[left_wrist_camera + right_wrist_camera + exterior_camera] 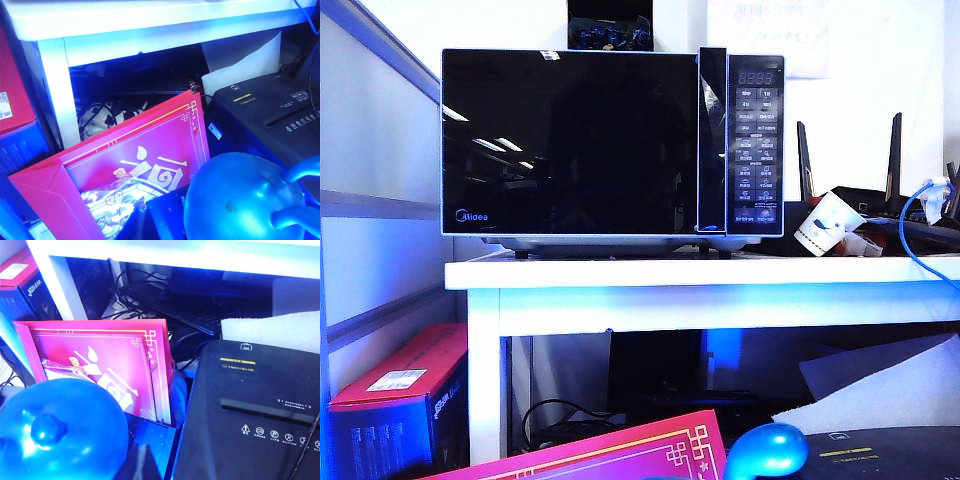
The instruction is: Open the microwave door, place the box of snacks from the top of the microwave inside, then close the microwave door.
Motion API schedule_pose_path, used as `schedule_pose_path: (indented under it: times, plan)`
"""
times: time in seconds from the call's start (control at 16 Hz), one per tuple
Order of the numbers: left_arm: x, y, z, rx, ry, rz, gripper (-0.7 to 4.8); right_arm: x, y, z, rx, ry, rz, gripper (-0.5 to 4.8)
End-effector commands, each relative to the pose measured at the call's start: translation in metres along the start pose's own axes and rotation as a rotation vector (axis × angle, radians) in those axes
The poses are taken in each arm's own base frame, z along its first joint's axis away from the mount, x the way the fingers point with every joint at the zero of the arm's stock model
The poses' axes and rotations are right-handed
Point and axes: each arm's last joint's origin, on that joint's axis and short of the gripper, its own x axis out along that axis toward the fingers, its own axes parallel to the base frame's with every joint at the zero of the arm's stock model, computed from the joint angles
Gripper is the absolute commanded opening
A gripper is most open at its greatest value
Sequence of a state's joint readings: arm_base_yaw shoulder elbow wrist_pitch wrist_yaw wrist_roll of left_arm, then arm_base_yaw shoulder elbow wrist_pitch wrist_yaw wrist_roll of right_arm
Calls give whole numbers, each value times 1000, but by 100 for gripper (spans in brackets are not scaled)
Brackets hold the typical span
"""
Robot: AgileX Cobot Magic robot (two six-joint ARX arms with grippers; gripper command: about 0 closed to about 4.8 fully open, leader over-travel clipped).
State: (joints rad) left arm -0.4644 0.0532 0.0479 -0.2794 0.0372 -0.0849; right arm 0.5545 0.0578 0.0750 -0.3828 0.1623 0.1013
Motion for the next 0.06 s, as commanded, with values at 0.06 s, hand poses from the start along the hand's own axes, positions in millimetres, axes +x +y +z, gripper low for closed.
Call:
schedule_pose_path:
  times: [0.06]
  plan:
    - [1,0,-3,-1,11,3,-5,0,0,-1,3,4,0,-1]
